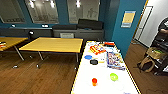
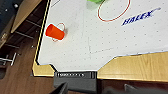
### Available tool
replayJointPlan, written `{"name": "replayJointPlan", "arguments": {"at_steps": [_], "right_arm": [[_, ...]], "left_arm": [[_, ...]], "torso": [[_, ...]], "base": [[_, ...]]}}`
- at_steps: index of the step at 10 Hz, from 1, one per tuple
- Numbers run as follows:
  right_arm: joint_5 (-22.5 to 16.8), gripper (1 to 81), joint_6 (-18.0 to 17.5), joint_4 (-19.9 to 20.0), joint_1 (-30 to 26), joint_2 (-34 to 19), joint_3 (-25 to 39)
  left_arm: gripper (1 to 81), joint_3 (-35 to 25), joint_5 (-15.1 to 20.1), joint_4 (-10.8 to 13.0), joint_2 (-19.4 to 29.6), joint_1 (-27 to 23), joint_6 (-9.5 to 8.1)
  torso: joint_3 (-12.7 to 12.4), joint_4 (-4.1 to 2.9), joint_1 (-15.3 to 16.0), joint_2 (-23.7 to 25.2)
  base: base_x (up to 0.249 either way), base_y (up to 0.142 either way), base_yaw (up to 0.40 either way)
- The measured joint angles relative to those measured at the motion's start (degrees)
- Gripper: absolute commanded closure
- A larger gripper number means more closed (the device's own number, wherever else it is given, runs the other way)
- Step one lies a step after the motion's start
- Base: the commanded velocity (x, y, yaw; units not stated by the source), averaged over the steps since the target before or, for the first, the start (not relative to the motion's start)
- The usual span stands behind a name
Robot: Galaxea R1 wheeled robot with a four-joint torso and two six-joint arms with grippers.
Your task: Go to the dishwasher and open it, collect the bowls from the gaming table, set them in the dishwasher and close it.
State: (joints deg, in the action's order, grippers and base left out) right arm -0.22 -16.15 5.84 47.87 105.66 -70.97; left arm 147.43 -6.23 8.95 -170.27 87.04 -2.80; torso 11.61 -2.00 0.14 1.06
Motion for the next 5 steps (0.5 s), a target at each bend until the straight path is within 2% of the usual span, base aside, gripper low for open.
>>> {"name": "replayJointPlan", "arguments": {"at_steps": [5], "right_arm": [[-8.3,1.0,0.0,4.4,-14.1,-1.1,-0.4]], "left_arm": [[1.0,0.0,-0.3,-0.1,0.0,-0.7,-0.02]], "torso": [[0.3,0.00,0.0,0.0]], "base": [[0.000,0.000,0.000]]}}
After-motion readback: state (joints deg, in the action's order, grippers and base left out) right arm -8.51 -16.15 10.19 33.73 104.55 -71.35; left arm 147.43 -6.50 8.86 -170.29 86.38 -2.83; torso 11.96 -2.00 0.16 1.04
